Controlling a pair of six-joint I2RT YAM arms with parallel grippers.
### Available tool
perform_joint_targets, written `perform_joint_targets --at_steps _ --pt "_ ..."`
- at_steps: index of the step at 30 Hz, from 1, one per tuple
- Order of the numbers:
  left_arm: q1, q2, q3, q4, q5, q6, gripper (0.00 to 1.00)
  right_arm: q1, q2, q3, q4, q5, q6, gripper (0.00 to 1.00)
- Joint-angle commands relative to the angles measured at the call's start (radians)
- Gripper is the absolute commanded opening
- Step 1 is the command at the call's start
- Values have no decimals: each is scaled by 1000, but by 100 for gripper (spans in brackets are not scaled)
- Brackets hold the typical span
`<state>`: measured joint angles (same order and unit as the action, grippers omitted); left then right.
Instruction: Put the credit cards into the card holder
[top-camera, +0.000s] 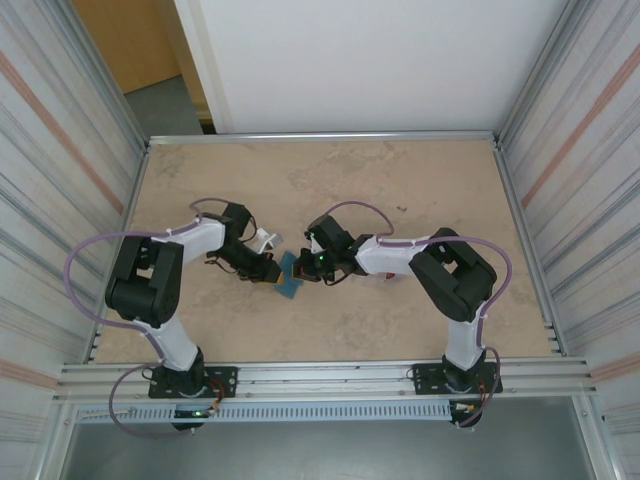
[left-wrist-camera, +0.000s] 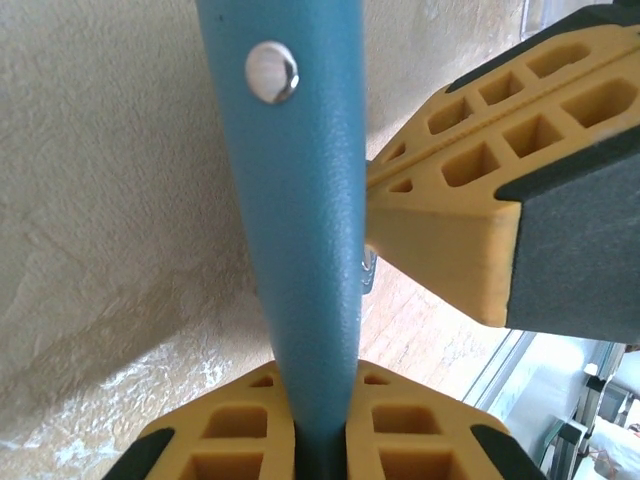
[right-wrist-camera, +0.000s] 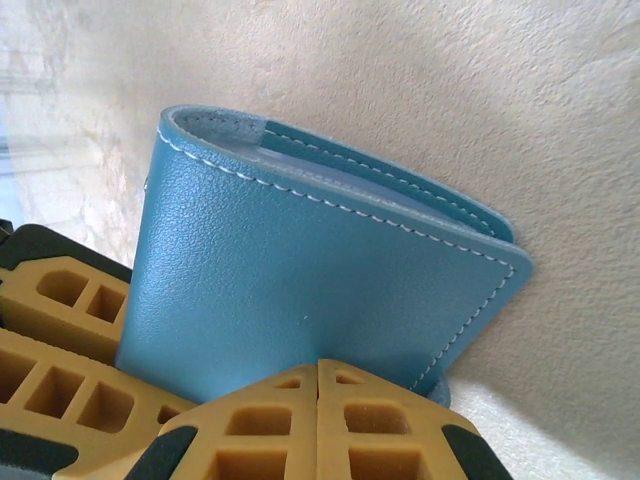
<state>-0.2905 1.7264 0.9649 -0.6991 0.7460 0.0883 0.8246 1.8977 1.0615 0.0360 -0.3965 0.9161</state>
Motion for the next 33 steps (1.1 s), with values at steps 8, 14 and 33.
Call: perform_joint_targets --at_steps 8,14,33 --pt "-11 -76 -148 133 99 -89 0 -2 3 -50 35 69 21 0" --pt "-8 -64 -136 136 115 -115 0 1 -38 -56 37 72 25 0" --pt "-4 -48 -130 129 107 -123 0 17 -173 -89 -134 107 -38 2"
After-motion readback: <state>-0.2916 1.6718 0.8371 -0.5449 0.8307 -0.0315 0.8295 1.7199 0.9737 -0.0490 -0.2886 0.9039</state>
